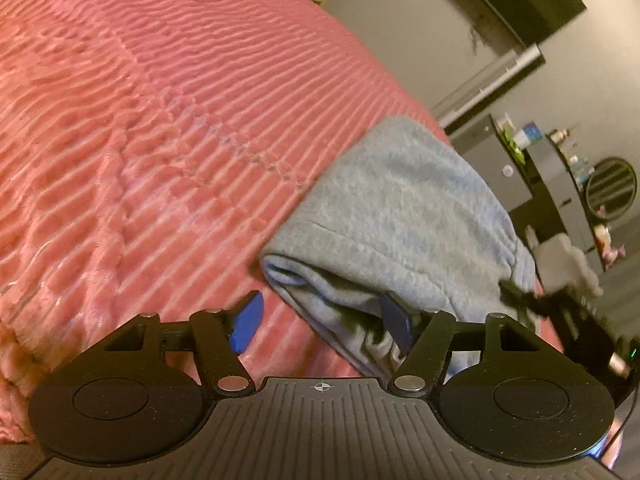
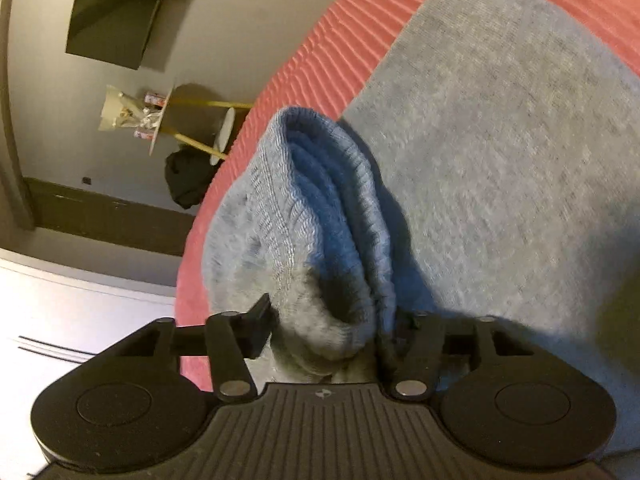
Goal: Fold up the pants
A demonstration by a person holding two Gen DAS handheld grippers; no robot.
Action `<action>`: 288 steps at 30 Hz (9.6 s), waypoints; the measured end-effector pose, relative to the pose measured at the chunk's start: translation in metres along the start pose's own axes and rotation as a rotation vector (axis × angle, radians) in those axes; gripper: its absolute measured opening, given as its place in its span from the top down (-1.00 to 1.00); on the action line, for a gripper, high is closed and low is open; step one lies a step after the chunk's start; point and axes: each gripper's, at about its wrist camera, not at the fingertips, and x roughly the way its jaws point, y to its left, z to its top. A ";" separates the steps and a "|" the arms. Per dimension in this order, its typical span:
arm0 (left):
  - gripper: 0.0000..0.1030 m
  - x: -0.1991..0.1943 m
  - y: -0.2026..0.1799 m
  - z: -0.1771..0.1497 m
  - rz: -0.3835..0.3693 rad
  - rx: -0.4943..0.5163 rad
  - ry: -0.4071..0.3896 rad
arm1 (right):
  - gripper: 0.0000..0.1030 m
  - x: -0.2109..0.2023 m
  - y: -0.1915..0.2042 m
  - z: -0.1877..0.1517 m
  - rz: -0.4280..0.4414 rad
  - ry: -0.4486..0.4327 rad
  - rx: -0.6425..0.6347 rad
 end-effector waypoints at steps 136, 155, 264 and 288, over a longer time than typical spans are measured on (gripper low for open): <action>-0.58 0.024 -0.059 -0.040 0.085 0.303 -0.092 | 0.56 -0.052 0.089 -0.034 -0.393 -0.271 -0.904; -0.64 0.030 -0.045 -0.030 0.010 0.190 -0.070 | 0.68 -0.129 -0.006 -0.080 -0.253 -0.201 -0.710; 0.46 0.063 -0.072 -0.008 -0.112 0.178 0.095 | 0.63 -0.155 -0.044 -0.027 -0.324 -0.442 -0.231; 0.16 0.067 -0.146 -0.028 0.126 0.623 -0.011 | 0.27 -0.112 0.005 -0.046 -0.673 -0.453 -0.871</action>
